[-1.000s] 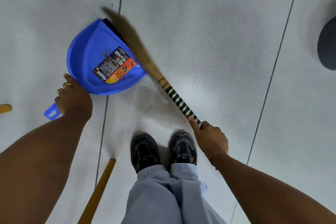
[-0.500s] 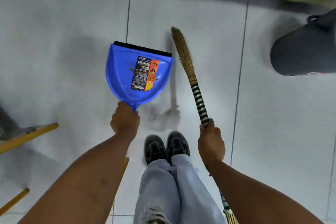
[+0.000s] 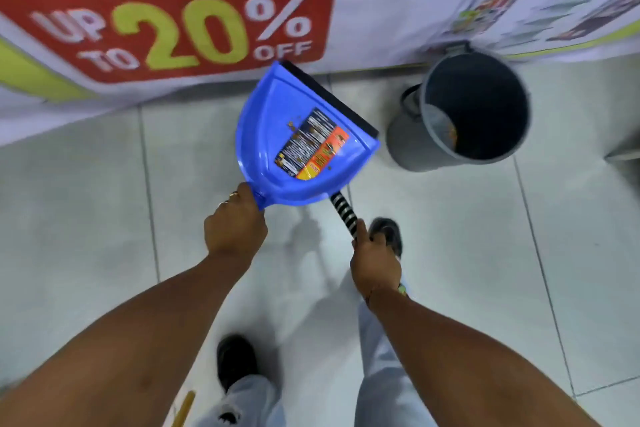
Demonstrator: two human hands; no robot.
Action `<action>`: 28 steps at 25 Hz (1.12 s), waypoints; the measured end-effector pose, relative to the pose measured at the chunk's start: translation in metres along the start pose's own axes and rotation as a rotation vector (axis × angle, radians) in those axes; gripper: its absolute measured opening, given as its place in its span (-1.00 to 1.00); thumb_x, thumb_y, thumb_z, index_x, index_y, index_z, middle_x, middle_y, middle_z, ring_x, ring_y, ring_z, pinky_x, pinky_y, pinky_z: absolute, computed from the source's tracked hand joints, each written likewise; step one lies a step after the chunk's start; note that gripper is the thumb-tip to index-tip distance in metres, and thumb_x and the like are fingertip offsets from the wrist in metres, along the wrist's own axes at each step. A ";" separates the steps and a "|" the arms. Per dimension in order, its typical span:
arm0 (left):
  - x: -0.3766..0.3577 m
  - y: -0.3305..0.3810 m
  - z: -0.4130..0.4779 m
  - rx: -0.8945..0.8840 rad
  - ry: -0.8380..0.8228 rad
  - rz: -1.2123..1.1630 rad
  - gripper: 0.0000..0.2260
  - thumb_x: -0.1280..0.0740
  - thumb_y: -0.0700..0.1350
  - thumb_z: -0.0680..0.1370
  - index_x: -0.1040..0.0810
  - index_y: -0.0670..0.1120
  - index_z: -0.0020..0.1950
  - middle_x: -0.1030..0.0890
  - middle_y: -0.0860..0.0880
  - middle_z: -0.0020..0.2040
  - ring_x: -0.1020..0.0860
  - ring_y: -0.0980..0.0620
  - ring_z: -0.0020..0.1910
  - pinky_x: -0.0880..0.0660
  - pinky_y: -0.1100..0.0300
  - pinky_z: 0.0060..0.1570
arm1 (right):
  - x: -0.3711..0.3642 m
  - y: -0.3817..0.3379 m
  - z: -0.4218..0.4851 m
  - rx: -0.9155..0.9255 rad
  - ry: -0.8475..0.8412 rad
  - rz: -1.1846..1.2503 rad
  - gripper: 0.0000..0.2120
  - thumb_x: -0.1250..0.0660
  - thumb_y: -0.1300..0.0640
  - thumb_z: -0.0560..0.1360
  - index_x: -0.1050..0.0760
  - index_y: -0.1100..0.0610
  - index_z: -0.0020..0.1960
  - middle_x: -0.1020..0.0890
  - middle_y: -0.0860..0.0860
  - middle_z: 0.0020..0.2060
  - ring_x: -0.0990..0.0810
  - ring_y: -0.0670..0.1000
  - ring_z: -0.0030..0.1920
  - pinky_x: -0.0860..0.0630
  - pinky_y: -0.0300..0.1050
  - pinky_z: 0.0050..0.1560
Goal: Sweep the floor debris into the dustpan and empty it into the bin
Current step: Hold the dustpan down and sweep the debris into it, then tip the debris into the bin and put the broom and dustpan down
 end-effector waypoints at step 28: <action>-0.004 0.183 0.081 0.043 -0.089 -0.289 -0.65 -0.19 0.01 0.59 -0.41 -0.19 0.27 -0.54 -0.26 0.06 -0.52 -0.27 0.05 -0.47 -0.08 0.00 | 0.116 0.067 0.077 0.314 -0.313 -0.071 -0.44 -0.09 0.19 0.57 -0.08 -0.02 0.53 -0.43 0.06 0.33 -0.53 0.18 0.20 -0.51 0.02 0.10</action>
Point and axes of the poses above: each hand's wrist, its own z-axis towards the middle knuckle, its own x-axis out of the back of the hand, y = z × x, the point moved 7 cm from there along z, towards the middle knuckle
